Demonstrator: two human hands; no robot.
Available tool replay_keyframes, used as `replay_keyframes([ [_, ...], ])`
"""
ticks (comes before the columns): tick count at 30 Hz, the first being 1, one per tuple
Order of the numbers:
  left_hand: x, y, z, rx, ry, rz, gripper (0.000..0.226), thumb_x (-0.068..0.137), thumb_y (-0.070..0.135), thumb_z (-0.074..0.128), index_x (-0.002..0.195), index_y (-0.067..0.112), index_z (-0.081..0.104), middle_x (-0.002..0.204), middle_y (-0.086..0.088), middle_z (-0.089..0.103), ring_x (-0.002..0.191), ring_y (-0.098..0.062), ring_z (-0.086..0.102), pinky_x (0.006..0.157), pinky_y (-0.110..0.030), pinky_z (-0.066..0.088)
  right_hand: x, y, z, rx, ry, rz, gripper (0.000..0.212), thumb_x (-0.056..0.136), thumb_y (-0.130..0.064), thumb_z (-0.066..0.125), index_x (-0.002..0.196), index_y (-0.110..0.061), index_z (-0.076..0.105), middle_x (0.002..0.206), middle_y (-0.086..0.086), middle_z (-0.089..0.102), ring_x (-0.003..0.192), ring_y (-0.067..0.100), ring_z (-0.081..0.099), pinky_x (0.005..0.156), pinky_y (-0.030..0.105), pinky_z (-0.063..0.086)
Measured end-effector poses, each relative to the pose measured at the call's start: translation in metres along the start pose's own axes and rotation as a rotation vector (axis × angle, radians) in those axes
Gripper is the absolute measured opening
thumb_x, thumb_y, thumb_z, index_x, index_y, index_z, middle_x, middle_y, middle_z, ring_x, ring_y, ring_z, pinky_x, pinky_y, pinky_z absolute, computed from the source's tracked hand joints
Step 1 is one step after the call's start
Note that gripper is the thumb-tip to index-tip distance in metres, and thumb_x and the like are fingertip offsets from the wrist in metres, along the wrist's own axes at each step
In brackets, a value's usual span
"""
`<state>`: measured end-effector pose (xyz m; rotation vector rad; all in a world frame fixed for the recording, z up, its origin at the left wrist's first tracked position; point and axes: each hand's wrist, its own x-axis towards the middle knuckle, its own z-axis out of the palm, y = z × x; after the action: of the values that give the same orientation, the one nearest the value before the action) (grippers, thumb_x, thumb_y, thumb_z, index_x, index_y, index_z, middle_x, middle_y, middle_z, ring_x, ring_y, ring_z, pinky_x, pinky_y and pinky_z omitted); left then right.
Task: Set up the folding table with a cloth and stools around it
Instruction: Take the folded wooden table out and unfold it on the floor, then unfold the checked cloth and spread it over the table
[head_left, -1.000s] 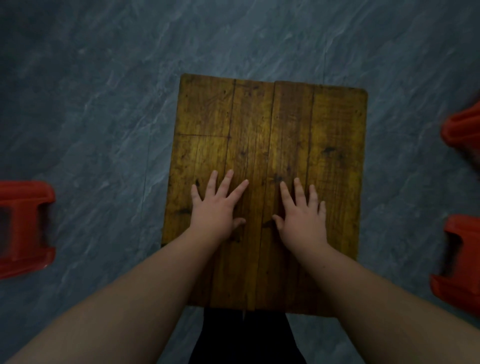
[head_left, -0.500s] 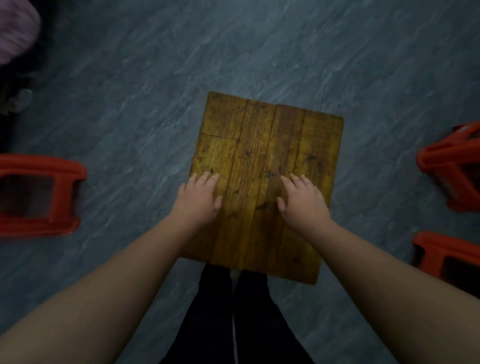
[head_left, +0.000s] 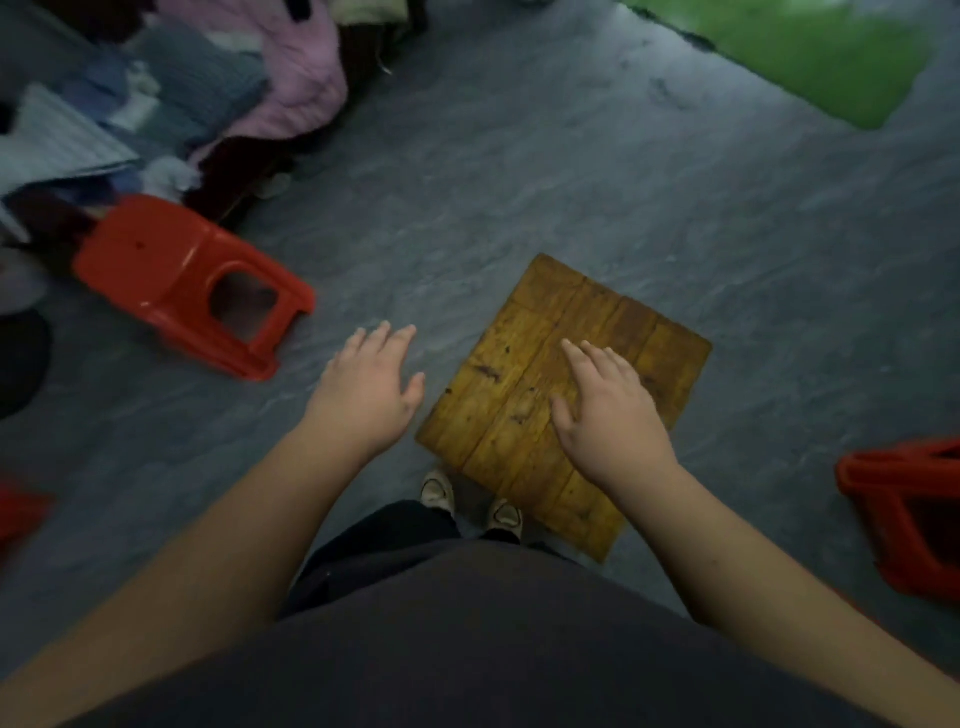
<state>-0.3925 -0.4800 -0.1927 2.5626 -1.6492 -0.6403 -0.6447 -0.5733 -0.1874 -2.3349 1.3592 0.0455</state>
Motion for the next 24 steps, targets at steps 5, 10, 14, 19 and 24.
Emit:
replay_keyframes([
  [5, -0.042, -0.043, -0.037, 0.032, 0.096, -0.146, 0.067, 0.097, 0.042, 0.052, 0.156, 0.021, 0.029, 0.162, -0.013, 0.028, 0.148, -0.035, 0.024, 0.119, -0.048, 0.024, 0.023, -0.063, -0.019, -0.069, 0.007, -0.19, 0.065, 0.099, -0.046, 0.046, 0.156, -0.021, 0.029, 0.159, 0.006, 0.036, 0.148, 0.028, 0.026, 0.121, 0.041, 0.023],
  [10, -0.079, -0.1, -0.065, -0.009, 0.202, -0.335, 0.067, 0.097, 0.043, 0.051, 0.156, 0.02, 0.028, 0.162, -0.013, 0.027, 0.147, -0.036, 0.024, 0.119, -0.048, 0.025, 0.045, -0.142, -0.017, -0.123, -0.058, -0.397, 0.066, 0.1, -0.049, 0.041, 0.158, -0.024, 0.022, 0.162, 0.004, 0.031, 0.15, 0.027, 0.022, 0.122, 0.045, 0.024],
  [14, -0.127, -0.155, -0.071, -0.025, 0.252, -0.486, 0.068, 0.097, 0.047, 0.048, 0.156, 0.022, 0.027, 0.163, -0.011, 0.026, 0.148, -0.035, 0.022, 0.118, -0.05, 0.025, 0.041, -0.221, 0.004, -0.175, -0.114, -0.556, 0.066, 0.1, -0.048, 0.043, 0.158, -0.024, 0.022, 0.162, 0.003, 0.03, 0.15, 0.027, 0.02, 0.12, 0.046, 0.026],
  [19, -0.211, -0.237, -0.065, -0.053, 0.281, -0.696, 0.069, 0.097, 0.053, 0.043, 0.157, 0.028, 0.021, 0.164, -0.007, 0.022, 0.15, -0.032, 0.018, 0.119, -0.049, 0.022, 0.016, -0.34, 0.05, -0.246, -0.175, -0.777, 0.066, 0.1, -0.049, 0.041, 0.158, -0.025, 0.02, 0.164, 0.003, 0.025, 0.151, 0.027, 0.016, 0.121, 0.045, 0.023],
  [24, -0.305, -0.34, -0.06, -0.081, 0.298, -0.866, 0.07, 0.096, 0.055, 0.041, 0.158, 0.031, 0.017, 0.166, -0.006, 0.017, 0.151, -0.032, 0.014, 0.12, -0.049, 0.018, -0.024, -0.478, 0.106, -0.266, -0.169, -0.929, 0.067, 0.098, -0.051, 0.041, 0.157, -0.027, 0.021, 0.164, 0.002, 0.025, 0.152, 0.027, 0.015, 0.12, 0.049, 0.021],
])
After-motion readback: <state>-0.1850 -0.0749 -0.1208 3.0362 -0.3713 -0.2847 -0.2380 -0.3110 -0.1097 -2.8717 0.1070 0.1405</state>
